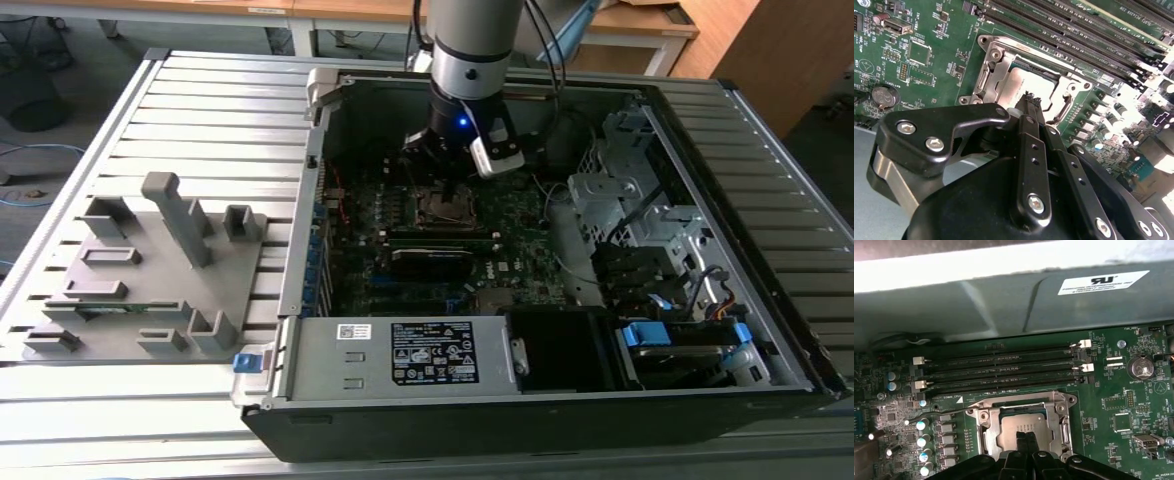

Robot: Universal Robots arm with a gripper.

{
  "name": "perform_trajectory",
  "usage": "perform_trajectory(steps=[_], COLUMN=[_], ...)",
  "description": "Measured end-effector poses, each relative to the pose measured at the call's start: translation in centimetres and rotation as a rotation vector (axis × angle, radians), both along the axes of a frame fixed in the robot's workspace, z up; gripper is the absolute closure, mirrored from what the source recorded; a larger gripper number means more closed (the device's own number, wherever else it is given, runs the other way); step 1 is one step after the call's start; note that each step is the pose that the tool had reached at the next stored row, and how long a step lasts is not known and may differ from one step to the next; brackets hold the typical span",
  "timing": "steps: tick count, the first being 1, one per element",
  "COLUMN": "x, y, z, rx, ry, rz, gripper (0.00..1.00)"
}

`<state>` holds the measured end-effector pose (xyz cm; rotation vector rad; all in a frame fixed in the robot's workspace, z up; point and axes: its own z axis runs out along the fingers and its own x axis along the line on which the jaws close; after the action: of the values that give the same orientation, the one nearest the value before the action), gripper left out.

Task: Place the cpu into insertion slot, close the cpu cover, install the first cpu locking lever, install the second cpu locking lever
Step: 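Close the cpu cover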

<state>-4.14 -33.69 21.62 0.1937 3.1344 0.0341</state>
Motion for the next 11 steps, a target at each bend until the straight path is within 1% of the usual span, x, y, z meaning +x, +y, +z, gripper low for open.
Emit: perform_trajectory(steps=[11], x=[-0.01], y=[-0.08], z=[-0.01], rx=[0.0001], ry=[0.0000], rz=[0.000], gripper=[0.89])
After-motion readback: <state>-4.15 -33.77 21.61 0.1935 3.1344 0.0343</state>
